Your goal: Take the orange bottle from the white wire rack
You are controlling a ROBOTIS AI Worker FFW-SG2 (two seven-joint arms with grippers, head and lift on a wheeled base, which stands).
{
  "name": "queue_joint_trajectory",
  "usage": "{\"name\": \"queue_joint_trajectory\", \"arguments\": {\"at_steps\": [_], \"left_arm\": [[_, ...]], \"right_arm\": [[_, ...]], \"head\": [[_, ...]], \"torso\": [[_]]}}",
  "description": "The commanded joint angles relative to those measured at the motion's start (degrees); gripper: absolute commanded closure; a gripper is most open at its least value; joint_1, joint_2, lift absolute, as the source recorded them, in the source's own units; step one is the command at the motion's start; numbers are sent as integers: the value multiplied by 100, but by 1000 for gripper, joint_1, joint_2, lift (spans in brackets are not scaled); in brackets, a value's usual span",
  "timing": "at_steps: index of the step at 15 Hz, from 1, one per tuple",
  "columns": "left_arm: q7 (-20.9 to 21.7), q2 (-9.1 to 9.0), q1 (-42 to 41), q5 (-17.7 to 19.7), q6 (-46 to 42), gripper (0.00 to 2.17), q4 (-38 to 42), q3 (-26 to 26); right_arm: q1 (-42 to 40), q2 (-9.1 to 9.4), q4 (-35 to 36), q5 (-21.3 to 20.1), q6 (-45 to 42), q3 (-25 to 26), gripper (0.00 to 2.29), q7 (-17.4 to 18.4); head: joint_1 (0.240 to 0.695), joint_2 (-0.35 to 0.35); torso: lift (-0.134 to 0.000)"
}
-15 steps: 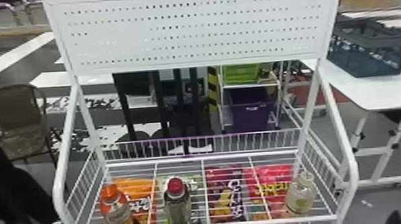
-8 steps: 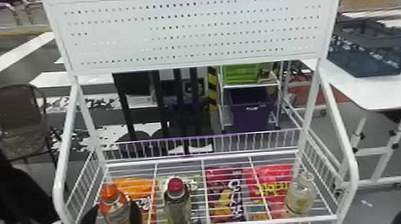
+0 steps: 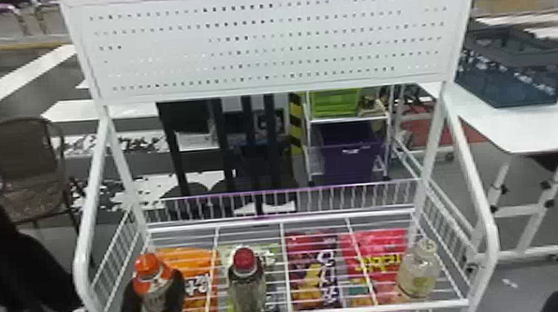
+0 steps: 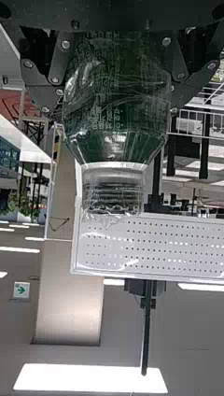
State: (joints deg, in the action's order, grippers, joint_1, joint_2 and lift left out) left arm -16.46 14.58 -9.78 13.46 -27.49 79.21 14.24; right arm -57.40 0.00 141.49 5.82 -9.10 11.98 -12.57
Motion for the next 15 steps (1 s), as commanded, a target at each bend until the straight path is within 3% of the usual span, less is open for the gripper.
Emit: {"name": "queue_joint_trajectory", "arguments": {"at_steps": [1,4,8,12,15], "left_arm": [[-147,45,-340,-98,812,2145,956,-53],[-437,168,-912,-388,2411,2145,2538,-299],[-367,221,-1782,-371,3782,2145,4410,-897],[-24,291,-2397,-247,4169,2145,5263,-1371],[-15,264,-2977,-265,4151,2145,5711,-1468]], "right_arm": [[35,5,-42,-19,10,-38,920,0],[53,5,-77,-2,10,-55,920,0],[97,5,-113,-11,-8,-73,920,0],[159,5,-113,-55,45,-187,920,0],[159,5,-113,-46,45,-187,920,0]], "head": [[499,0],[499,0],[499,0],[499,0],[499,0]], "torso": [[0],[0],[0],[0],[0]]}}
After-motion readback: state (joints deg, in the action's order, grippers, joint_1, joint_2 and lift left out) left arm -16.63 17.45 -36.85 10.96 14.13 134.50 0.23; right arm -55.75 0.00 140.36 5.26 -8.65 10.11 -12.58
